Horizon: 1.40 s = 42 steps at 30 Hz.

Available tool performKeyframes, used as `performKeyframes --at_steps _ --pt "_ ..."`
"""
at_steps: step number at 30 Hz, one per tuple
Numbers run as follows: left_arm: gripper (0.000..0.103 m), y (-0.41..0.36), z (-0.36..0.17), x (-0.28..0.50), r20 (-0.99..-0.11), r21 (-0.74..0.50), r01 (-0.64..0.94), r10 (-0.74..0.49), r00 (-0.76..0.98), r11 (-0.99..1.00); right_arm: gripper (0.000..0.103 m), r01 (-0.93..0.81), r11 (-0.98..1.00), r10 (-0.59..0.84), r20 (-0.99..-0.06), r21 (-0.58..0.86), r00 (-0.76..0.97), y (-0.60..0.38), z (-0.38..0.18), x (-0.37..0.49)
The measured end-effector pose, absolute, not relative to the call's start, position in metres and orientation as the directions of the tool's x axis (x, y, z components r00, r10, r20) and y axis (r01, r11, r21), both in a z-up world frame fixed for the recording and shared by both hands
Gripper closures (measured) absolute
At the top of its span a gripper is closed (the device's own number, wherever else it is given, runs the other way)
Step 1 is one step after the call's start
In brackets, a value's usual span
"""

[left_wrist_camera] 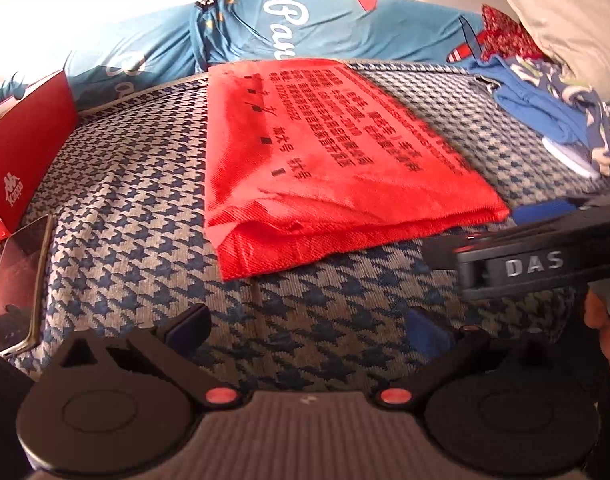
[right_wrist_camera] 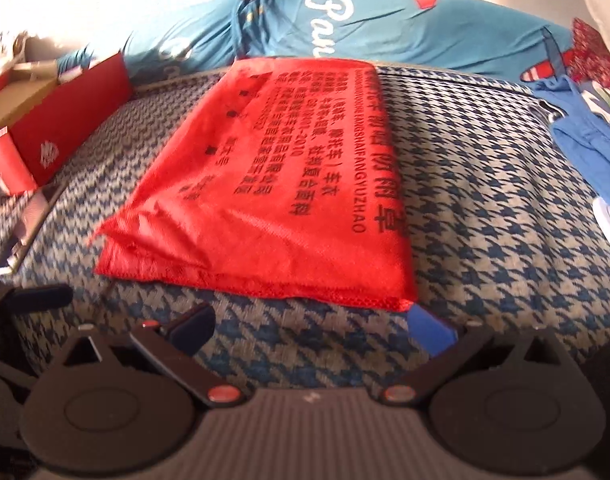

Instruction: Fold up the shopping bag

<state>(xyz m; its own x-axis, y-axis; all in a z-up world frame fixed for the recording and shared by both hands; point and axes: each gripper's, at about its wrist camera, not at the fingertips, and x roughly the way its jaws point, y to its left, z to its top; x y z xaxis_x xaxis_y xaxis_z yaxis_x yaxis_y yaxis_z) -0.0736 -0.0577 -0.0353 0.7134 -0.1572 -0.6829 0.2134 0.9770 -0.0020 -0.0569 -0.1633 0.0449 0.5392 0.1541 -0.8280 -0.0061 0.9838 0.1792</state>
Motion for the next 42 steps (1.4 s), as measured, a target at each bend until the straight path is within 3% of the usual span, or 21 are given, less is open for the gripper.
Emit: performKeyframes --at_steps 13,22,24,30,42 --pt "0.0 -0.051 -0.007 -0.056 -0.722 0.029 0.108 -0.054 0.69 0.994 0.0 -0.001 0.973 0.189 -0.789 0.232 0.585 -0.19 0.066 -0.045" --pt "0.0 -0.054 0.02 -0.044 -0.671 0.054 0.059 -0.007 0.741 0.997 0.0 -0.108 0.969 0.242 -0.769 0.222 0.591 -0.226 0.079 0.007" --pt "0.0 -0.058 0.024 -0.038 -0.672 0.05 0.063 -0.013 0.74 0.997 0.0 -0.102 0.974 0.221 -0.77 0.2 0.598 -0.235 0.076 0.022" --pt "0.0 -0.07 0.031 -0.022 -0.682 0.05 0.061 -0.01 0.732 0.997 0.0 0.062 0.946 0.219 -0.765 0.32 0.605 -0.264 0.05 0.042" --pt "0.0 -0.079 0.016 0.005 -0.737 0.083 -0.003 0.063 0.673 0.997 0.0 0.025 0.956 0.215 -0.752 0.293 0.624 -0.261 0.047 0.041"
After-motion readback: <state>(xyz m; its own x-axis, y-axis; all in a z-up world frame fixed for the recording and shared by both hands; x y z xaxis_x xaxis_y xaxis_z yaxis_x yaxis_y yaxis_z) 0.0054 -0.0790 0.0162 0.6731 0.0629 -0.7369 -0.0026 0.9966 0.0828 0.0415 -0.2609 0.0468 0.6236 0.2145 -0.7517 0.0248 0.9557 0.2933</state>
